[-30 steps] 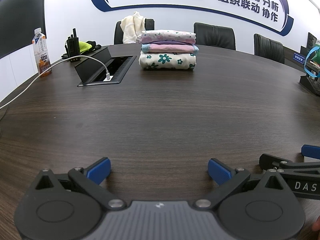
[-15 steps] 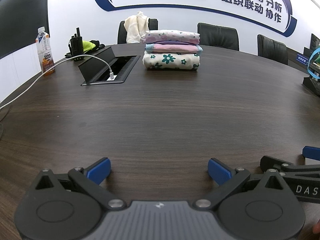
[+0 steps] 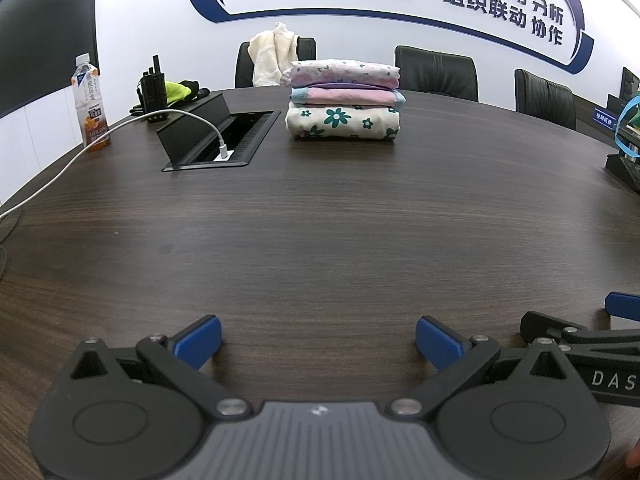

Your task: Fold clothes

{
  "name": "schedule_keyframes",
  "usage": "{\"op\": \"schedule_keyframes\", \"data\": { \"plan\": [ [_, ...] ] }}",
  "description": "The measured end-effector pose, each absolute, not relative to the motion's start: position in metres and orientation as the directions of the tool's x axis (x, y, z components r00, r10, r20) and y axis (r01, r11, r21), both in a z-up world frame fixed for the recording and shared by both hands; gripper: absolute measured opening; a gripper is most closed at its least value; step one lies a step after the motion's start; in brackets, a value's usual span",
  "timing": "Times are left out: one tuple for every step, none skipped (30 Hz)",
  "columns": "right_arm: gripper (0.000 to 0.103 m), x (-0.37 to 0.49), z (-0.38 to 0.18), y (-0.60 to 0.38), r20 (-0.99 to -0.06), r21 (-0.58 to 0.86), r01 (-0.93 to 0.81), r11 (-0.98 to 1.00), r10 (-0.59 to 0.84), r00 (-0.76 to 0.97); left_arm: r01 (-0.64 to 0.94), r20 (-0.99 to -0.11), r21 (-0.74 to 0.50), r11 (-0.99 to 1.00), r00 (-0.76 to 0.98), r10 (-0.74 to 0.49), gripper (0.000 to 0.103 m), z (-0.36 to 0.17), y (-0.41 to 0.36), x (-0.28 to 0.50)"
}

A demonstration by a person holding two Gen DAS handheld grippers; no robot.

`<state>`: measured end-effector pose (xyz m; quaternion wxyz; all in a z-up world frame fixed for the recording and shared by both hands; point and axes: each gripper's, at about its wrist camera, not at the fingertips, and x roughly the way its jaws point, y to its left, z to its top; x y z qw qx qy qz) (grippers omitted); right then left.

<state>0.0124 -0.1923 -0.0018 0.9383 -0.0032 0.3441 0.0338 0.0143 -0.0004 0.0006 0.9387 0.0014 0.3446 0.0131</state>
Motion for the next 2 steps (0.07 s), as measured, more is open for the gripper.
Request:
{"op": "schedule_keyframes", "data": {
  "plan": [
    [0.103, 0.0124, -0.0018, -0.1922, -0.646, 0.017, -0.066, 0.998, 0.061, 0.761, -0.024, -0.647, 0.012, 1.000, 0.762, 0.026, 0.103, 0.0005, -0.0004, 0.0143],
    [0.103, 0.0124, -0.0018, -0.1921, -0.646, 0.017, -0.065, 0.998, 0.061, 0.761, -0.024, -0.647, 0.012, 1.000, 0.762, 0.025, 0.103, 0.0005, -0.0005, 0.0143]
  ]
}}
